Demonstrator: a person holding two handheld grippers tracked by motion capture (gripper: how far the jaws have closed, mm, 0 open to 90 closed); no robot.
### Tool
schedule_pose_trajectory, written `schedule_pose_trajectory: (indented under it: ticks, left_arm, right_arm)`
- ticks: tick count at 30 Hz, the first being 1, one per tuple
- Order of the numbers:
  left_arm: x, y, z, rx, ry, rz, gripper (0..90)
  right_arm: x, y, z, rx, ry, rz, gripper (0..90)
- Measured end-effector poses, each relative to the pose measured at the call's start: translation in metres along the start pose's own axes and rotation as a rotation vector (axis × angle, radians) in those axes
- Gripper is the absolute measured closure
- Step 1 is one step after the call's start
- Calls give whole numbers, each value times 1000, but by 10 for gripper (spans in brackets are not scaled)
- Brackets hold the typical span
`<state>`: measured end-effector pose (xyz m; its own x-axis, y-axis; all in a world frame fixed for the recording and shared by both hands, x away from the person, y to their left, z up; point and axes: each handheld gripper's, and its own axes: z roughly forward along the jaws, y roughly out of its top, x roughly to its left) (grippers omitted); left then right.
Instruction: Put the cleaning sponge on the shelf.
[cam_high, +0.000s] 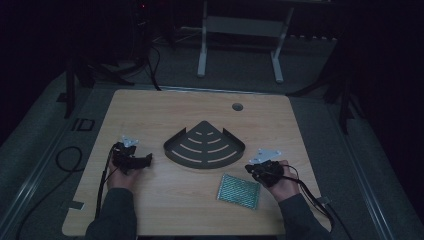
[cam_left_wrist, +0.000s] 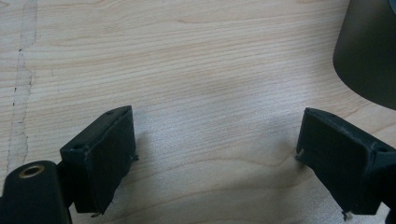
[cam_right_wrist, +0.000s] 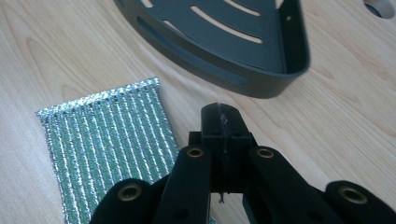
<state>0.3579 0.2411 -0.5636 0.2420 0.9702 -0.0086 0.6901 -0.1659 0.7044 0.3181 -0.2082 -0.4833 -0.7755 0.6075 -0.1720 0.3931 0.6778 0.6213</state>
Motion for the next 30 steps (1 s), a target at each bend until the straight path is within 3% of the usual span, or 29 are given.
schedule_pose_trajectory:
  ticks: [15,25,30]
  left_arm:
    - [0,0,0,0,0,0,120]
    - [0,0,0,0,0,0,120]
    - [0,0,0,0,0,0,120]
  right_arm:
    - [18,16,20,85,81,-105,899]
    - [25,14,37,138,119,-126,899]
    - [28,12,42,167,114,-145,899]
